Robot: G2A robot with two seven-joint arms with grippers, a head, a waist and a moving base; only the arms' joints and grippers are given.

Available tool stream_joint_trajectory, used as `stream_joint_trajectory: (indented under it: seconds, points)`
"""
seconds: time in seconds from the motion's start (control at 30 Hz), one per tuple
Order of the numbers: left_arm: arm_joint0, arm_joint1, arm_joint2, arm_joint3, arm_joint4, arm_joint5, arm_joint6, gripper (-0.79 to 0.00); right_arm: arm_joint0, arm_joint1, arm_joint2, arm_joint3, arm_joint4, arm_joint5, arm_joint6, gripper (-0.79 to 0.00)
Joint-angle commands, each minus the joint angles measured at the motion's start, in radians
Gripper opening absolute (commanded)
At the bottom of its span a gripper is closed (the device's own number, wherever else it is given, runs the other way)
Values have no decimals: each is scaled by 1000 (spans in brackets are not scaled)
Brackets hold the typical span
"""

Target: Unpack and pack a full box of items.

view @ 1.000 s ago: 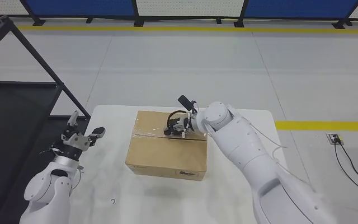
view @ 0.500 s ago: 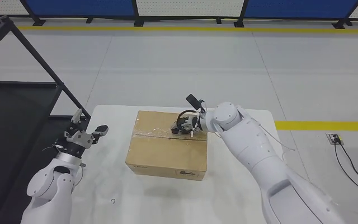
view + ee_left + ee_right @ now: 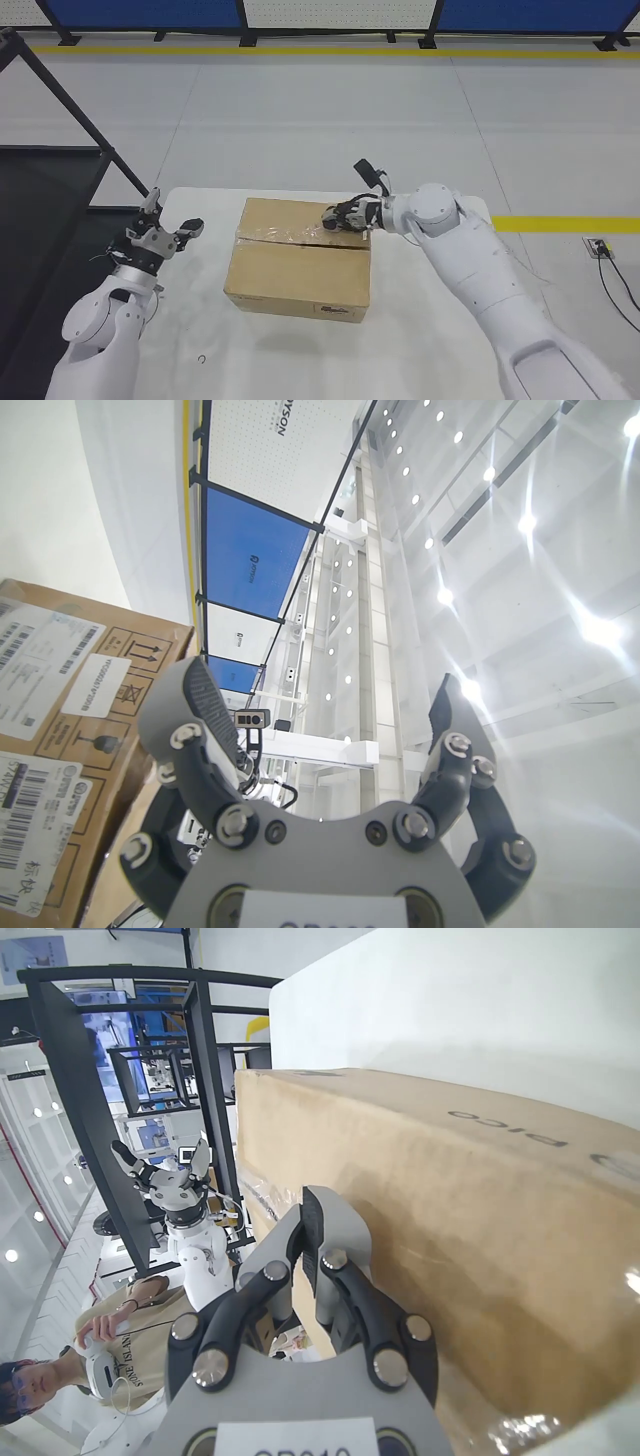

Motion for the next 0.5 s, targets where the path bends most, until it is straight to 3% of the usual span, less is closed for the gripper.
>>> stream_joint_trajectory:
  seconds: [0.0,0.03,0.07,0.13,0.17,0.33,0.47]
  points:
    - [-4,-1,4,-1,1,-7,10,0,-38,31,53,-71,-14,10,-4,-785]
    - [-6,-1,5,-2,2,-12,17,0,-60,47,83,-104,-17,11,-3,-782]
    - [-8,-1,5,-2,-1,-15,25,0,-83,63,117,-137,-19,8,-5,-640]
    - [-11,-2,2,-3,-3,-27,43,0,-135,95,195,-200,-8,-9,-4,-320]
    - [-12,-2,-1,-4,-8,-32,50,0,-162,110,233,-230,-6,-22,-1,0]
    - [-11,-1,-17,-13,3,-52,93,0,-283,168,416,-339,57,-118,41,0]
    - [-11,-1,-25,-20,10,-64,130,0,-331,196,520,-350,128,-228,78,0]
